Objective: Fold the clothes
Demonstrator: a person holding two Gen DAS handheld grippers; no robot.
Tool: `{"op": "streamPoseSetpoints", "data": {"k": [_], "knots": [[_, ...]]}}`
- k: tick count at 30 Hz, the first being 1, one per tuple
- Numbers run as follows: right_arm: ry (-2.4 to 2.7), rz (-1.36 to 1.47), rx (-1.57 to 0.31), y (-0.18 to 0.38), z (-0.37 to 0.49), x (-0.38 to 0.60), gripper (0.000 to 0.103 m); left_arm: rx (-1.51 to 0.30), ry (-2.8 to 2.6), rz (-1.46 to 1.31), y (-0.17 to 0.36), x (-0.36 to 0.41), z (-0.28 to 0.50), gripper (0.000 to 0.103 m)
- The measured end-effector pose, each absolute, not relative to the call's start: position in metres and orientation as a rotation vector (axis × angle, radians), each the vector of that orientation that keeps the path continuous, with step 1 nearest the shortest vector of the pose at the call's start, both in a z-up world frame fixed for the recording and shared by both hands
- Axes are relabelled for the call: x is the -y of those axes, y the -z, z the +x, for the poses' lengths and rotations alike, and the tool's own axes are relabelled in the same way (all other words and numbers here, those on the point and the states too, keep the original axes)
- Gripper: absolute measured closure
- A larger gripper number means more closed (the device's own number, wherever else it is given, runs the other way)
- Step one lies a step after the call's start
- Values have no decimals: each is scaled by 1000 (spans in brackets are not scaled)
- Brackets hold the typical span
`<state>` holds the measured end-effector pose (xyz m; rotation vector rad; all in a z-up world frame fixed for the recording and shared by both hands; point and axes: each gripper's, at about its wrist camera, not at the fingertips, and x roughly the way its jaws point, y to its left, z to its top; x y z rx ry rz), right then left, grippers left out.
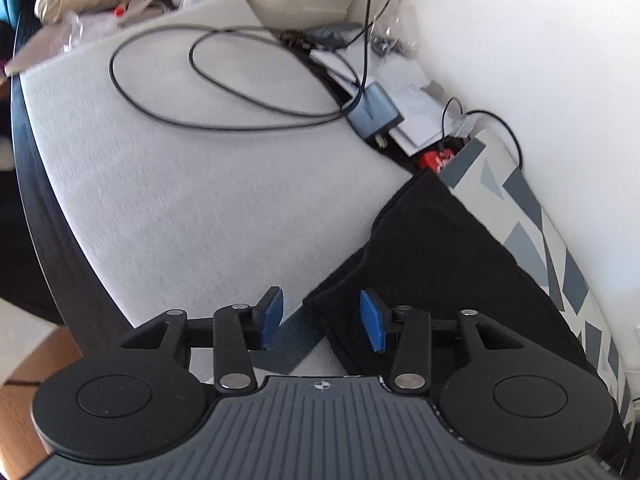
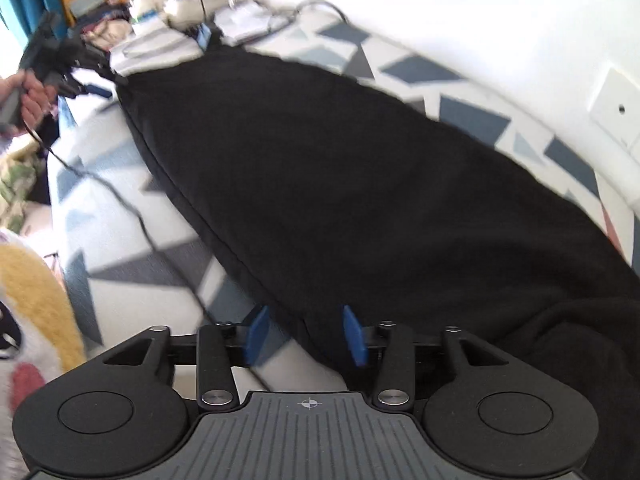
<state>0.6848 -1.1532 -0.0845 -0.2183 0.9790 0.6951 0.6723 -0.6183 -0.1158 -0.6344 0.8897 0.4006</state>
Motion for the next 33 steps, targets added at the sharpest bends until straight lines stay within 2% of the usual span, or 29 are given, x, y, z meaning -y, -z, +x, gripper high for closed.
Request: {"op": "streamPoseSetpoints", "data": {"k": [5, 9, 12, 19, 25, 26, 28, 31, 33], "knots": [[-651, -66, -849, 59, 708, 1162, 52, -902, -385, -644, 110, 626, 668, 51], [-616, 72, -744, 45, 739, 1170, 50, -958, -378, -667, 124, 643, 666, 50], [-592, 29, -720, 46, 759, 1163, 44, -982, -393, -662, 136, 657, 668, 50], [-616, -120, -743, 77, 832, 1120, 45, -911, -491, -689, 140, 673, 675, 50], [-729, -163, -805, 108, 875, 1037, 44, -882, -508, -654, 142, 678, 680, 50], [-738, -172, -823, 114, 881, 1020, 43, -875, -492, -639, 143, 677, 680, 51], [-725, -244, -838, 130, 887, 990, 41, -873, -443, -597, 146, 676, 681, 72], [-675, -318, -877, 151, 897, 964, 41, -872, -364, -529, 150, 675, 684, 89], [-644, -340, -918, 162, 903, 953, 46, -867, -318, -491, 152, 674, 686, 93]]}}
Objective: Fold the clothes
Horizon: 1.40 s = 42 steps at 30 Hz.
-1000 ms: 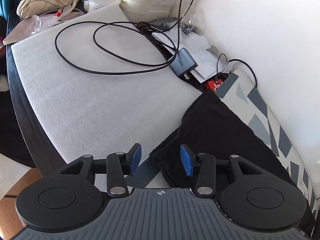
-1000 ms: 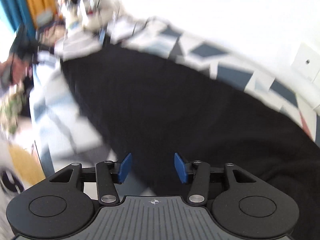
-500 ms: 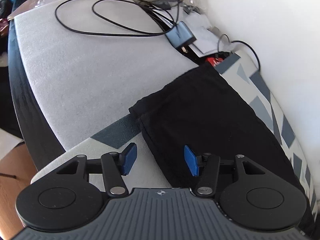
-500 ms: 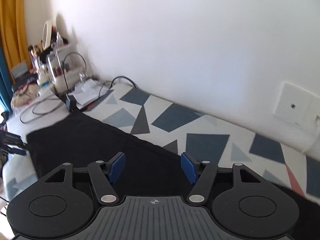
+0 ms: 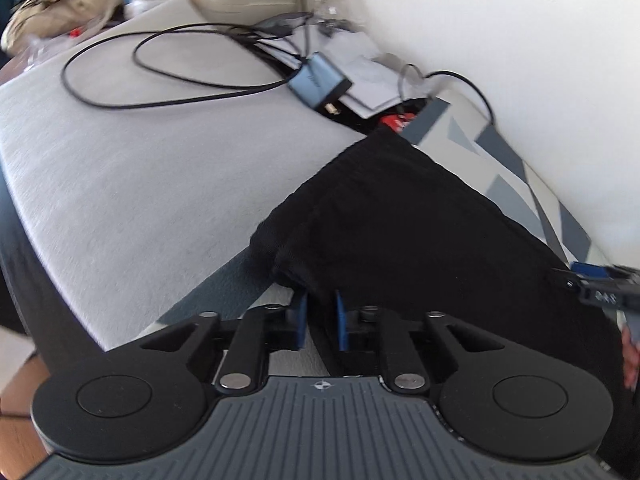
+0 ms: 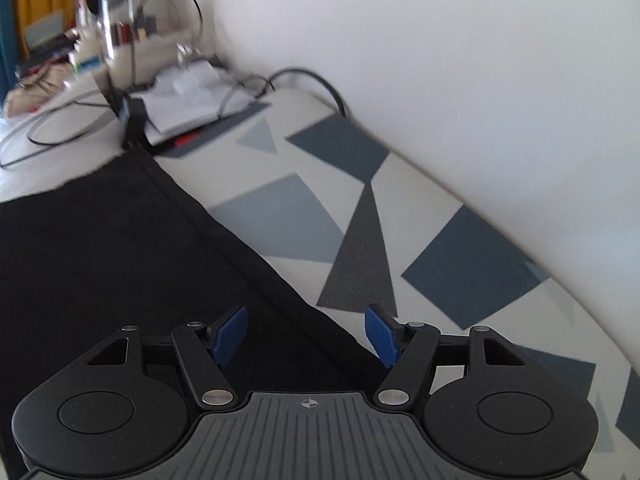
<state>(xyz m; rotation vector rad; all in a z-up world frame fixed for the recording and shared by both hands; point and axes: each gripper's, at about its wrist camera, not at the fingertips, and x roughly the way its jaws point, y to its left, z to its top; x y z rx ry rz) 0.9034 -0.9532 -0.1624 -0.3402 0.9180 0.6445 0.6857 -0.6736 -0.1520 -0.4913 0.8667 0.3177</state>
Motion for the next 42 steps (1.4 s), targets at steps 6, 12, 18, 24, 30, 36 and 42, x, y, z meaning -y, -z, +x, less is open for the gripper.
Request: {"op": "streamPoseSetpoints", "data": {"k": [6, 12, 18, 24, 30, 36, 42], "knots": [[-627, -285, -970, 159, 910, 950, 94, -791, -249, -390, 140, 669, 707, 97], [-466, -268, -883, 160, 920, 937, 96, -674, -203, -255, 114, 663, 748, 98], [-335, -260, -825, 164, 958, 911, 97, -556, -157, -122, 88, 658, 789, 97], [-298, -226, -802, 172, 995, 879, 97, -548, -224, -49, 91, 639, 808, 97], [-324, -186, -764, 178, 1010, 846, 93, -669, -309, -33, 109, 618, 820, 91], [-260, -41, -726, 167, 987, 869, 51, -686, -316, -30, 101, 636, 805, 47], [-245, 82, -680, 133, 930, 971, 44, -692, -123, 29, 92, 698, 810, 44]]}}
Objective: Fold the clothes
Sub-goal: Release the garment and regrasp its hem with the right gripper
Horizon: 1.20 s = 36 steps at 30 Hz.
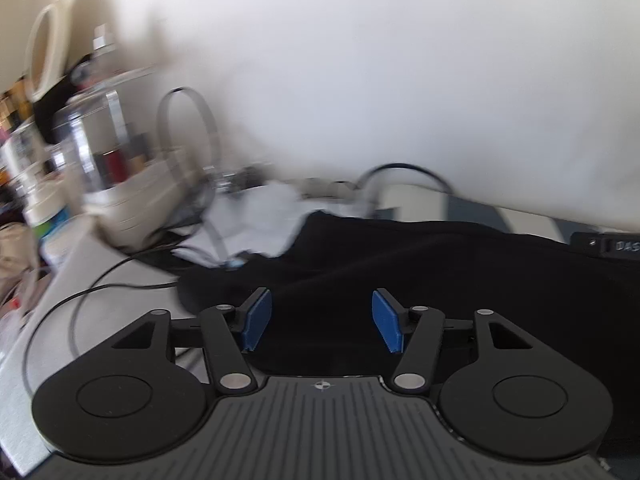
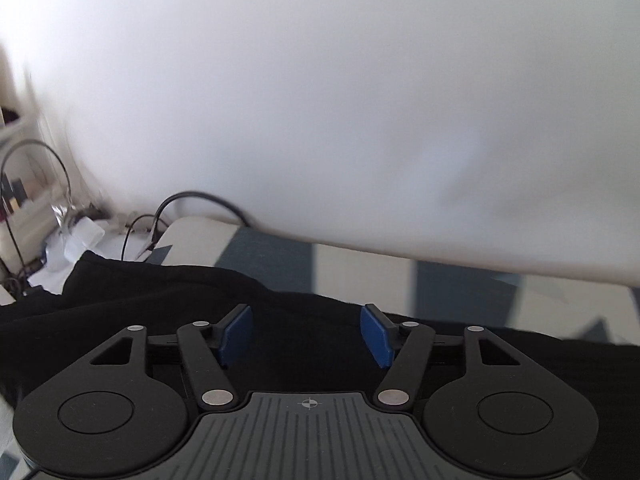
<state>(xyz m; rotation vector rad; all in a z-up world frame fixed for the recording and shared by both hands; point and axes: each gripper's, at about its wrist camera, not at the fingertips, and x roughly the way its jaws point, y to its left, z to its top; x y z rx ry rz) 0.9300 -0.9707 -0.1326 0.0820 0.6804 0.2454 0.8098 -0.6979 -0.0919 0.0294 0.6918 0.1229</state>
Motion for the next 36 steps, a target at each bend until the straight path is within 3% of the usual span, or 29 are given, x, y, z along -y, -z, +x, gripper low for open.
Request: {"op": "streamPoseSetpoints", "data": {"k": [5, 15, 20, 23, 27, 36], "knots": [[-36, 27, -685, 113, 886, 1100, 39, -766, 81, 87, 109, 770, 823, 43], [358, 129, -884, 136, 773, 1289, 39, -980, 261, 177, 161, 882, 840, 43], [302, 101, -973, 154, 747, 1301, 40, -996, 267, 182, 166, 906, 843, 37], [282, 172, -998, 145, 754, 1313, 40, -1002, 257, 181, 166, 917, 848, 36], [327, 278, -879, 123, 768, 1348, 37, -1001, 223, 153, 170, 927, 857, 32], [294, 320, -1014, 173, 841, 1395, 35, -992, 169, 129, 173, 940, 862, 23]]}}
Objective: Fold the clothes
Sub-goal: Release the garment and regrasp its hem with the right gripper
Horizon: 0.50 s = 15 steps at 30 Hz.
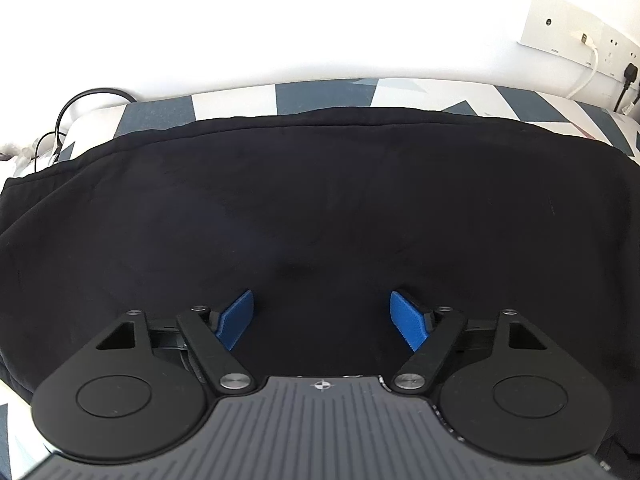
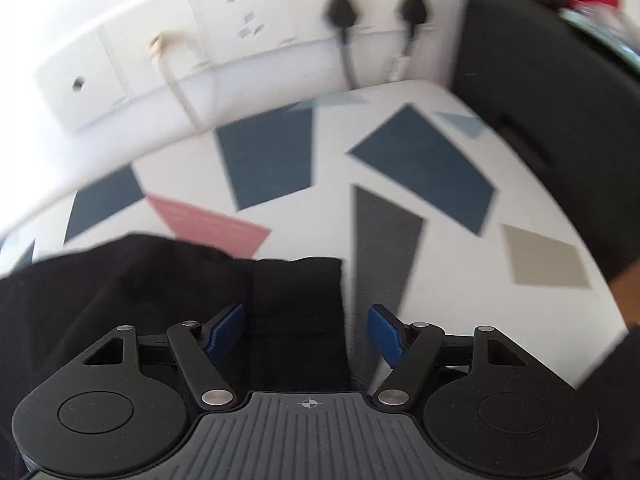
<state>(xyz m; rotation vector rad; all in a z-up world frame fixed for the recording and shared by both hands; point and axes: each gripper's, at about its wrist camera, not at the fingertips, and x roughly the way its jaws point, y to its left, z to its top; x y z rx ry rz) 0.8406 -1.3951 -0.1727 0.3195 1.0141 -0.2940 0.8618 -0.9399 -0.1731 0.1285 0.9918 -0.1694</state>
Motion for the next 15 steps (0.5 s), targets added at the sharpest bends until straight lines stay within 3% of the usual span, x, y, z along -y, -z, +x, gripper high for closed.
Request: {"op": "streamPoseSetpoints", "data": {"k": [2, 3, 4, 7, 8, 10, 15], "knots": [[281, 245, -1017, 176, 844, 1386, 33, -990, 157, 122, 174, 941, 863, 20], [276, 206, -1017, 177, 846, 1382, 37, -989, 151, 118, 174, 942, 864, 19], [284, 190, -1012, 177, 849, 1383, 47, -987, 143, 115, 175, 943, 865, 18], [313, 156, -991, 178, 859, 1390, 55, -980, 119, 99, 176, 950, 870, 16], [323, 145, -984, 178, 863, 1393, 59, -980, 113, 89, 176, 953, 872, 16], [343, 122, -970, 178, 869, 1397, 80, -979, 118, 83, 177, 963, 877, 13], [391, 65, -934, 179, 886, 1409, 80, -950, 135, 91, 182, 986, 887, 7]]}}
